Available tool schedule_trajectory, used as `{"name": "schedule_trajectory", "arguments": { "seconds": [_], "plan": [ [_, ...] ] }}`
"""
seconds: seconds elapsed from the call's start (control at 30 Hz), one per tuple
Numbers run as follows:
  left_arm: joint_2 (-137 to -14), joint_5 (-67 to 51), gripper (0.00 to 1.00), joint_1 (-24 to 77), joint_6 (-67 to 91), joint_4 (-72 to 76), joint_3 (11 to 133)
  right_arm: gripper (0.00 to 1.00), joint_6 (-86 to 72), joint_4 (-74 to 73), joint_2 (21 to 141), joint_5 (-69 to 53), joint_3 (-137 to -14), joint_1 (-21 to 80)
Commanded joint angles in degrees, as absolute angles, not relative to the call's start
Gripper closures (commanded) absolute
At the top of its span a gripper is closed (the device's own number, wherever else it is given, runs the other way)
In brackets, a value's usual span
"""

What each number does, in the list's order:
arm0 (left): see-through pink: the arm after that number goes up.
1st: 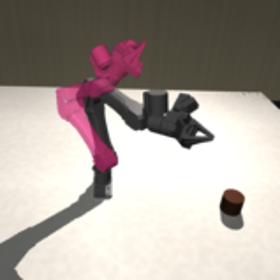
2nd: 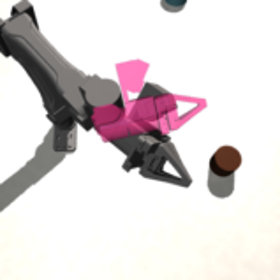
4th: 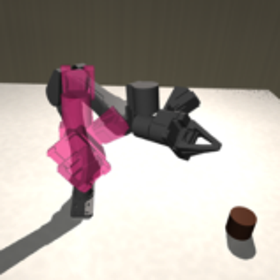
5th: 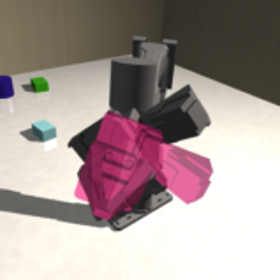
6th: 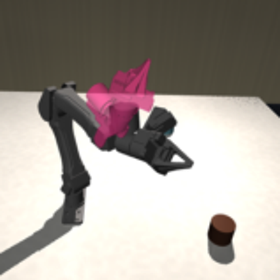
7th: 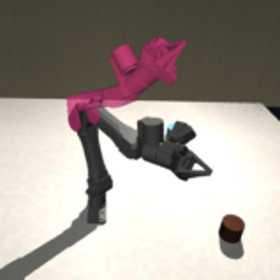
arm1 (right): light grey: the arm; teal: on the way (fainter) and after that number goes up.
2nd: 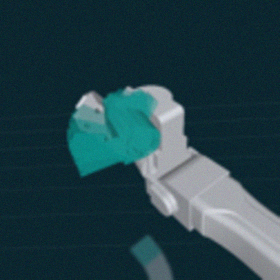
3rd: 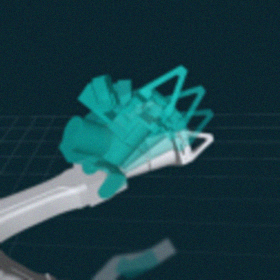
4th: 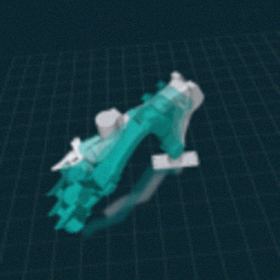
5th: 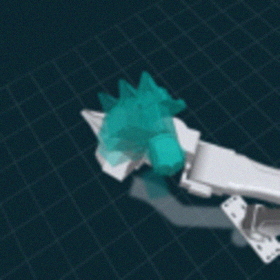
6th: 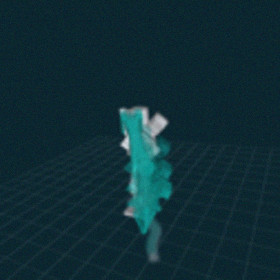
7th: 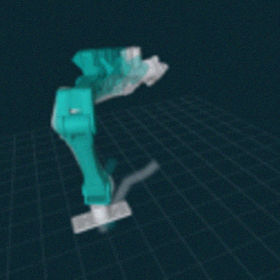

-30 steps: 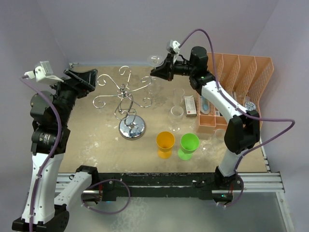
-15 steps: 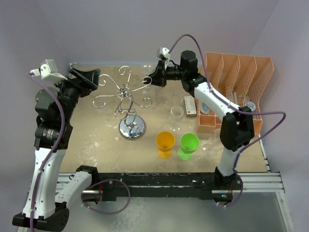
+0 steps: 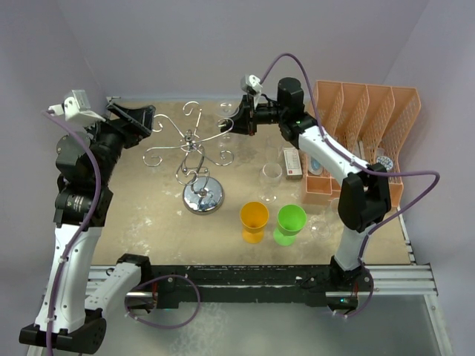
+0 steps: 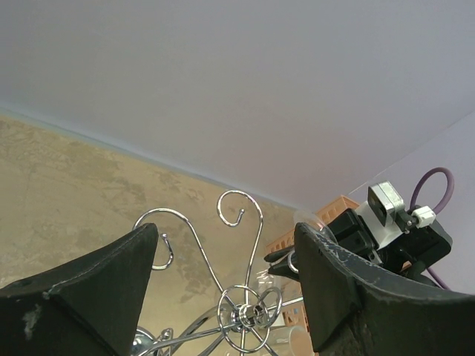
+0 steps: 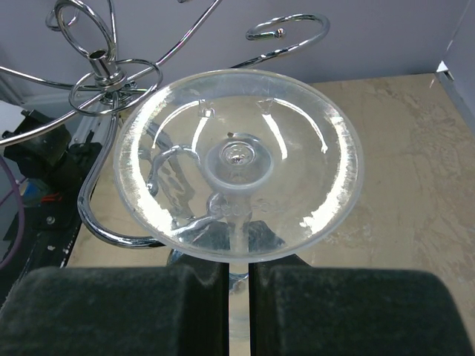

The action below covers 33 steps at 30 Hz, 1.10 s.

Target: Place the wine glass upside down on the wine glass rack

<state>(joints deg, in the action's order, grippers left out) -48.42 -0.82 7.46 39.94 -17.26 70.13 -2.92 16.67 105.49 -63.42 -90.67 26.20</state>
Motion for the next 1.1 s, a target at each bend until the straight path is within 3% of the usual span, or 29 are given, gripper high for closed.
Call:
{"name": "schedule_trajectory", "arguments": {
  "seconds": [0.0, 0.5, 1.07],
  "plan": [
    [-48.44, -1.31, 0.29, 7.05, 41.20, -14.33, 70.49, 1.00, -1.84, 19.69, 104.06, -68.34, -91.51, 26.36],
    [-51.16, -2.27, 0.29, 7.12, 41.84, -15.28, 70.48, 1.00, -10.82, 30.19, 104.41, -67.21, -86.66, 27.64],
    [-53.24, -7.07, 0.29, 7.12, 41.31, -15.32, 70.32, 1.00, -12.74, 33.51, 104.66, -76.62, -85.78, 28.12]
  ]
}}
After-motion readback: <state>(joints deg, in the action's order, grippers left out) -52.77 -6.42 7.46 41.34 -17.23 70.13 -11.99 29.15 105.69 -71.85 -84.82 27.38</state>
